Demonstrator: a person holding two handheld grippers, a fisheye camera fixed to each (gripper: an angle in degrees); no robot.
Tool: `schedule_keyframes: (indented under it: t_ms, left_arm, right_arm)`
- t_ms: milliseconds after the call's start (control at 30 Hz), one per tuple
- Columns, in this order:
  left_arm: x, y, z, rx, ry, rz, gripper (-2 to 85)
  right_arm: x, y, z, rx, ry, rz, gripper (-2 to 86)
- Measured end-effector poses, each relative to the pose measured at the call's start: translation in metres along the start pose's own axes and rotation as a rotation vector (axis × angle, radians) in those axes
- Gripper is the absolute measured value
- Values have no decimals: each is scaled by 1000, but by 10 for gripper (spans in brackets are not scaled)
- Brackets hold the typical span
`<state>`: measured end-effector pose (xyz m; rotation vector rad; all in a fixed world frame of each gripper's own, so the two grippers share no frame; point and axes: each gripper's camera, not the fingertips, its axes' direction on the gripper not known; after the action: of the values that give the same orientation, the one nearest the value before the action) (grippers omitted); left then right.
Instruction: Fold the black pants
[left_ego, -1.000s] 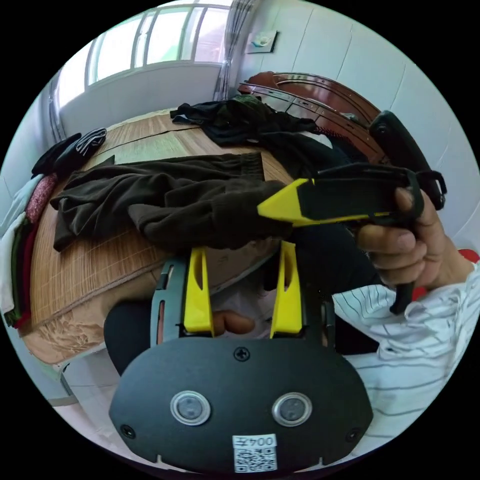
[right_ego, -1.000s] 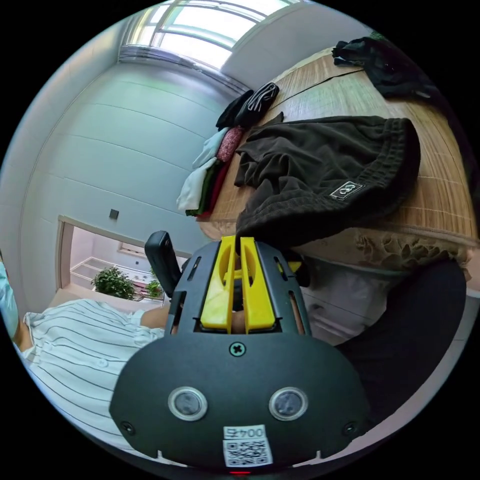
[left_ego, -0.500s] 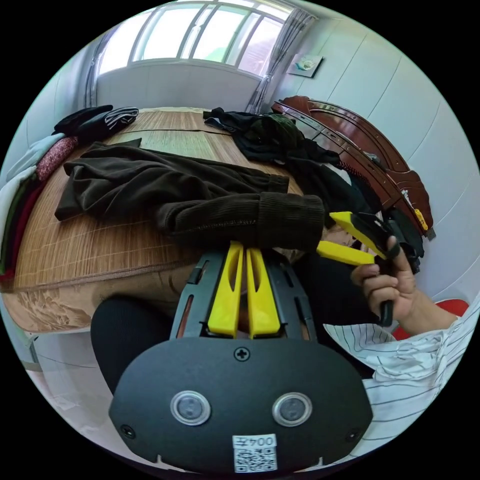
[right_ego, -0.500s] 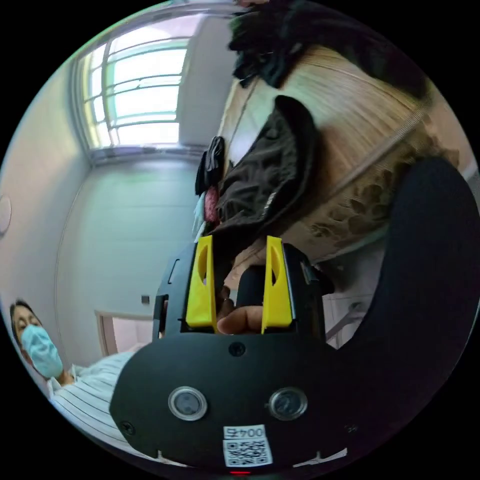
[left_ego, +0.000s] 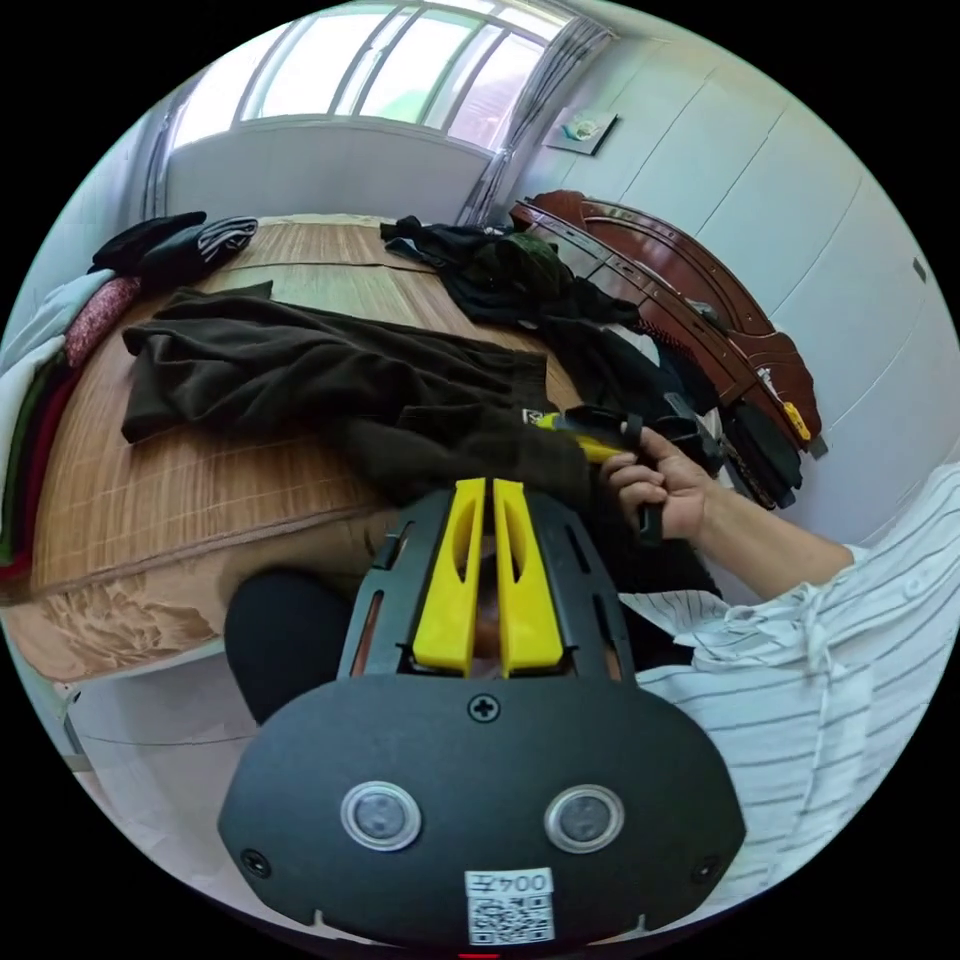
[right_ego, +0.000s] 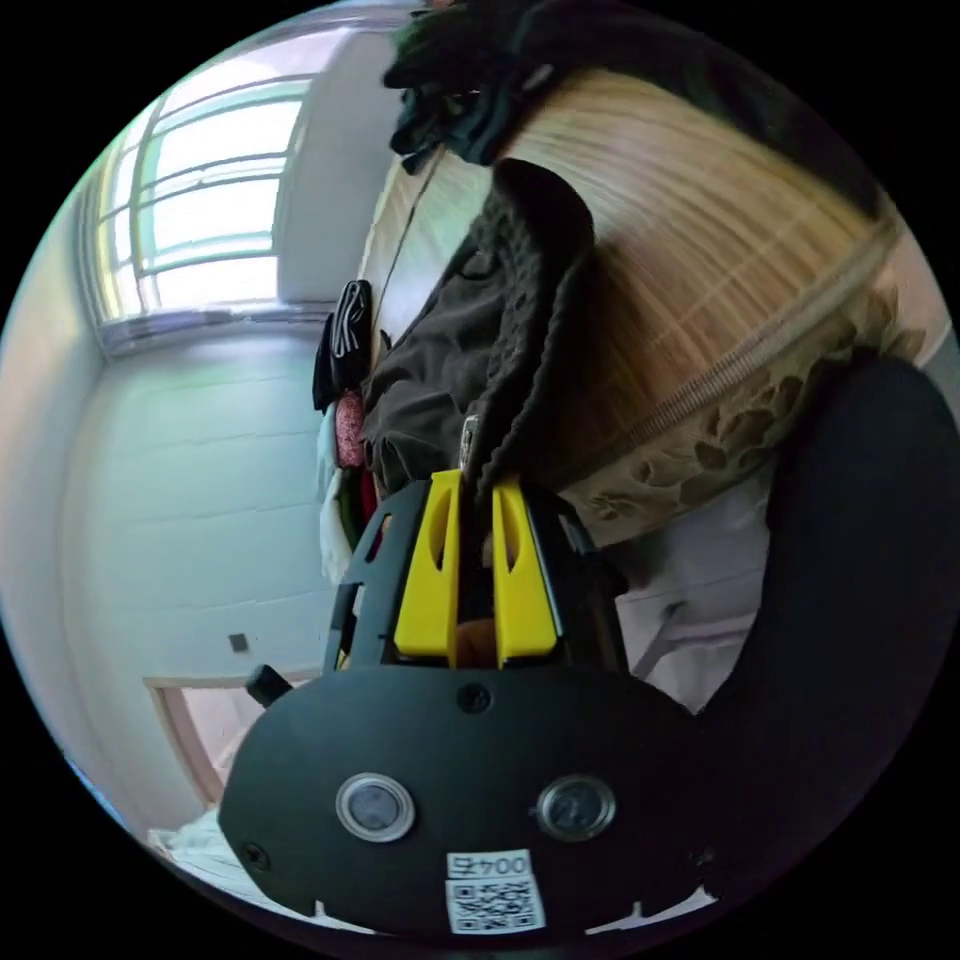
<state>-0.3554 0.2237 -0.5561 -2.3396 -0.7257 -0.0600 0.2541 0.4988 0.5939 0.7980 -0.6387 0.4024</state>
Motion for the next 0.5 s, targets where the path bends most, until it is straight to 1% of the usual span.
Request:
schedule_keyframes:
  t_ms: [67, 133, 200, 233, 300, 333, 400, 433, 500]
  left_arm:
    - [-5, -9, -10, 34, -1, 15, 39]
    - [-1, -26, -10, 56, -26, 72, 55]
    - [20, -60, 14, 46, -78, 211, 87]
    - [27, -69, 23, 33, -87, 248, 100]
    - [55, -106, 79, -73, -115, 370, 148]
    - [62, -115, 97, -108, -121, 389, 160]
    - [94, -145, 167, -213, -155, 487, 179]
    - [102, -150, 183, -229, -166, 512, 182]
    - [138, -171, 246, -269, -197, 611, 191]
  right_arm:
    - [1, 8, -5, -3, 13, -34, 51]
    - [15, 15, -4, -23, 11, -31, 51]
    - [39, 21, -1, -41, -48, -6, 52]
    - [43, 23, -1, -45, -67, -9, 52]
    - [54, 25, -1, -62, -103, -66, 52]
    - [55, 26, -1, -64, -108, -86, 53]
    - [66, 27, -3, -74, -133, -147, 55]
    - [70, 28, -3, -72, -147, -152, 55]
    - [89, 33, -2, -68, -204, -166, 54]
